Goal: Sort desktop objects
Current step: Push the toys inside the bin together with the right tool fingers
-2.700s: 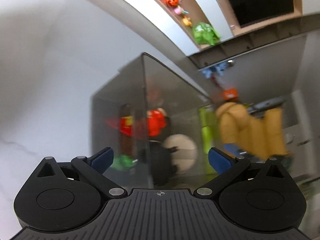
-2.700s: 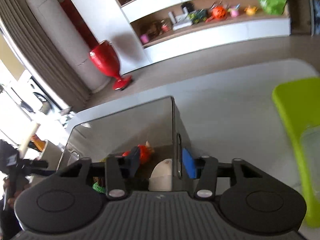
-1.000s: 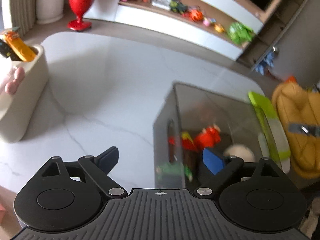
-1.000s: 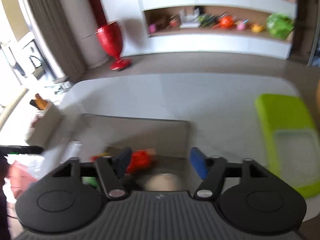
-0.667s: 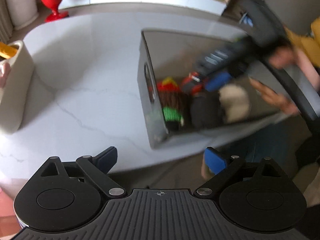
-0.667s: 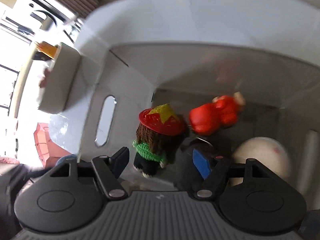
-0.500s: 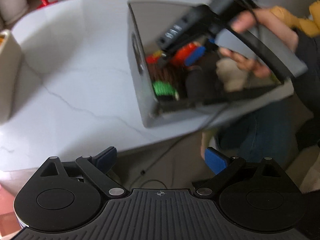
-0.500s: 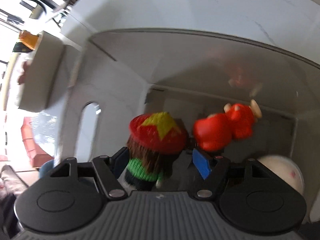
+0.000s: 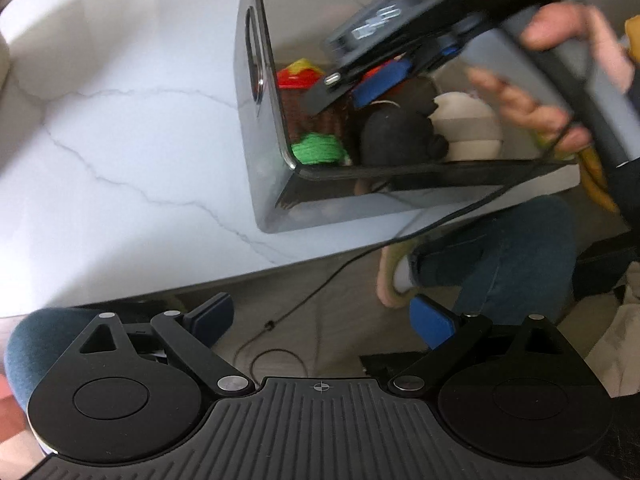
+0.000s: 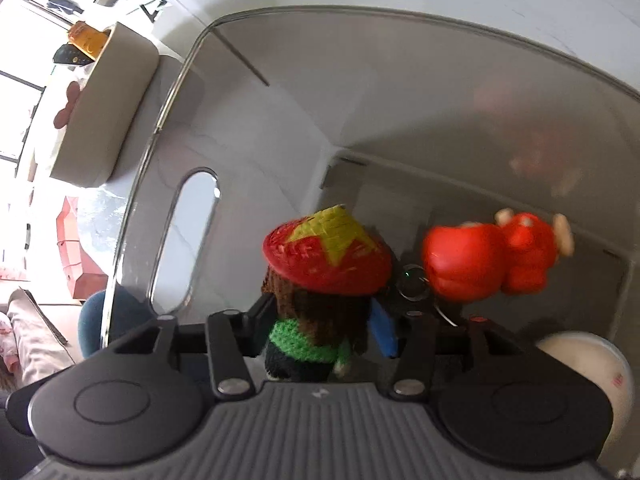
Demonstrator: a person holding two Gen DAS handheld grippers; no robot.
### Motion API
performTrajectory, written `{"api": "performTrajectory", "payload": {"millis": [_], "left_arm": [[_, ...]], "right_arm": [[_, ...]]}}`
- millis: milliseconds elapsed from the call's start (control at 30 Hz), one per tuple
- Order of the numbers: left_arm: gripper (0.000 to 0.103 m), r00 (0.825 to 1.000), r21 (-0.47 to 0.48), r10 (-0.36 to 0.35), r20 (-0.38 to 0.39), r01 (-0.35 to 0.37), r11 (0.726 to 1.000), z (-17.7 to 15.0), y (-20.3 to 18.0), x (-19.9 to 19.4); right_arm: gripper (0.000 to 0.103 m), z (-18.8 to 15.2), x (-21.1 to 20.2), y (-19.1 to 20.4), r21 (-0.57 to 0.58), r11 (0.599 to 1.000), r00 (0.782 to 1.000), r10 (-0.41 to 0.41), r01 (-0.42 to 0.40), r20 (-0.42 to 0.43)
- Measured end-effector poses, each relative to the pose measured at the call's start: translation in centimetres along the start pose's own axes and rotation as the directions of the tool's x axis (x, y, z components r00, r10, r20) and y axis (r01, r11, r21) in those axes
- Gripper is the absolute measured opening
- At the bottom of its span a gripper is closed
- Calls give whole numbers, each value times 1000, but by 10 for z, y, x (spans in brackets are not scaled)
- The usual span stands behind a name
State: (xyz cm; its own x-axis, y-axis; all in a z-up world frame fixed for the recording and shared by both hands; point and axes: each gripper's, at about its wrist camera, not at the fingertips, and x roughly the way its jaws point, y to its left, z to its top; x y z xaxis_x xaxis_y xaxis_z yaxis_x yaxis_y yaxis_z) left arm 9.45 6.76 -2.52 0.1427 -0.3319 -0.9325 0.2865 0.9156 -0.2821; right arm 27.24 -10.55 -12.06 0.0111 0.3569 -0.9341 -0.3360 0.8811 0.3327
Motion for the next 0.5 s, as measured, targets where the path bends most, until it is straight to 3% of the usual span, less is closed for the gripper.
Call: {"api": "performTrajectory", "payload": {"millis": [100, 200, 333, 500], "left_arm": [[98, 997, 23, 71, 34, -72, 997, -1, -4, -1], [98, 995, 40, 83, 50, -85, 996, 0, -8, 0], [98, 996, 69, 77, 46, -80, 994, 1, -15, 0], [98, 997, 85, 73, 30, -75, 993, 1, -17, 3]], "right_arm": [[72, -9, -30, -4, -60, 996, 996, -65, 69, 60], [74, -15, -53, -39, 159, 983, 987, -114, 95, 112], [74, -21, -55, -91, 439, 899, 992, -64, 10, 108], [74, -15, -26, -118, 576, 817, 999, -16, -15, 48]]}}
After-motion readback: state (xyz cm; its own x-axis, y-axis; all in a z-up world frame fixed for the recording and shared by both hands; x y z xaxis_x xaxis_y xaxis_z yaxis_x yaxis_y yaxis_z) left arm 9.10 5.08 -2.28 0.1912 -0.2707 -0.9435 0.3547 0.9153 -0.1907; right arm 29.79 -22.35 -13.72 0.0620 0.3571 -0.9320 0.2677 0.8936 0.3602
